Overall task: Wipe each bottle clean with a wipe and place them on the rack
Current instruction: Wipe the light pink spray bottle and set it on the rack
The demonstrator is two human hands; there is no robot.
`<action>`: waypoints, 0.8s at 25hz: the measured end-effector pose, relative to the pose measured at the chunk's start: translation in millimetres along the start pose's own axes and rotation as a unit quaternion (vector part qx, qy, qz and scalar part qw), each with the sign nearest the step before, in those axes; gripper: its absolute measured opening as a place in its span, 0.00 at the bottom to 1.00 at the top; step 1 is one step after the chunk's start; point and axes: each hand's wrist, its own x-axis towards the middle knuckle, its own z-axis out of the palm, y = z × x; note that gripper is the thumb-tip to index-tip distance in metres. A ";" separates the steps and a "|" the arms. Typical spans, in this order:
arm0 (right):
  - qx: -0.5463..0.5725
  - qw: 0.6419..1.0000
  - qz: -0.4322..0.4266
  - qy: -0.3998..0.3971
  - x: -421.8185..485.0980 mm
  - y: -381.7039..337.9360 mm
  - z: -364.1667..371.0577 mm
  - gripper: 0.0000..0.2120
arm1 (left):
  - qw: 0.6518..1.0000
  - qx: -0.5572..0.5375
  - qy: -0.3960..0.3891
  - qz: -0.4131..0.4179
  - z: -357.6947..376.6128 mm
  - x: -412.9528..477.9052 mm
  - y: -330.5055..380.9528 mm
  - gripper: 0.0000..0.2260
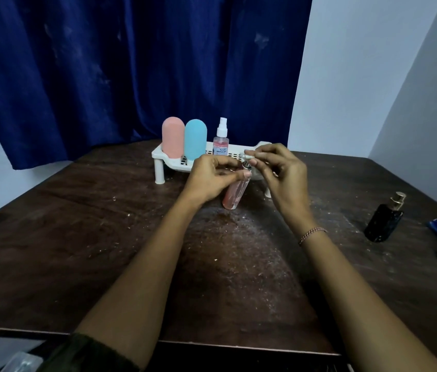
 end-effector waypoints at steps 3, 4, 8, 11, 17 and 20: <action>-0.046 0.998 -0.031 -0.019 1.0 -0.9 -1.3 0.09 | 1.000 0.003 -0.003 -0.002 0.1 1.8 -2.0 0.15; -0.071 0.996 -0.046 -0.018 1.5 -2.5 -0.6 0.08 | 1.000 0.002 -0.007 0.001 0.0 2.1 -2.1 0.14; -0.148 0.985 -0.087 -0.034 1.7 -10.4 5.0 0.07 | 1.000 0.015 -0.010 0.021 -1.8 2.7 -0.8 0.14; -0.169 0.981 -0.093 -0.035 1.3 -16.9 10.4 0.10 | 1.000 0.002 -0.015 0.024 -4.2 3.1 -0.9 0.12; -0.236 0.972 -0.016 -0.004 8.6 -22.8 19.8 0.06 | 0.999 -0.001 -0.027 0.046 0.8 4.2 -0.9 0.13; -0.109 0.992 0.068 0.017 9.2 -16.2 12.4 0.10 | 0.999 0.001 -0.026 0.029 3.5 3.2 0.3 0.12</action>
